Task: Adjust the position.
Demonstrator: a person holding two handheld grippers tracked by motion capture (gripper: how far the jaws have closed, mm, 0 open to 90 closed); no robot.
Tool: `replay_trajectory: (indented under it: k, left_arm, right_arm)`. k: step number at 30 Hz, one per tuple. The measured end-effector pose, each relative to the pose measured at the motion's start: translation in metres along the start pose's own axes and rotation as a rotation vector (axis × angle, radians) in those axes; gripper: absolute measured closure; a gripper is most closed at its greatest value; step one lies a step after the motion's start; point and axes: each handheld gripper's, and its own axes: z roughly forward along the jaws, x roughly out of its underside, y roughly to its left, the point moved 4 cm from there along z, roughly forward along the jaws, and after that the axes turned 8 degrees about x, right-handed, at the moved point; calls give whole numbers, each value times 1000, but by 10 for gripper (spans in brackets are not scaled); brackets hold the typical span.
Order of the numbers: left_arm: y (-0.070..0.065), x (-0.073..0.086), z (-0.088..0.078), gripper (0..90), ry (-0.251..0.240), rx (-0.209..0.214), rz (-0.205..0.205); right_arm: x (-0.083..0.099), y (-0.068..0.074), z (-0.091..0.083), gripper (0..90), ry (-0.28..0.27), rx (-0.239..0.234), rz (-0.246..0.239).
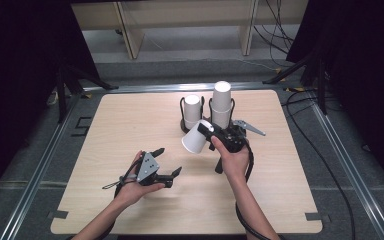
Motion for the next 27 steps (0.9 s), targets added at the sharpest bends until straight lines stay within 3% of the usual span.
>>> replay_trajectory:
  k: [5, 12, 15, 16, 19, 20, 26, 27]
  left_arm:
    - [-4, -2, 4, 112, -24, 20, -2]
    - [-11, -1, 6, 113, -10, 47, 3]
    - [-12, -1, 7, 113, -6, 52, 8]
    - [-12, -1, 8, 113, -5, 54, 7]
    - [-13, -1, 10, 113, -18, 62, 9]
    - [-14, -1, 10, 113, 0, 65, 13]
    - [-16, -1, 16, 111, -3, 100, 22]
    - [-16, -1, 17, 105, 7, 101, 23]
  right_arm:
    - [-1, -10, -3, 368, 15, -18, 66]
    - [-1, -23, -7, 368, 48, -46, 171]
    - [-2, -29, -9, 368, 70, -40, 193]
    - [-1, -28, -10, 368, 93, -49, 250]
    - [0, -33, -10, 368, 119, -38, 262]
    - [0, -35, -10, 368, 124, -54, 265]
    - [0, -41, -11, 369, 171, -27, 312]
    - [0, -44, -11, 369, 165, -28, 302]
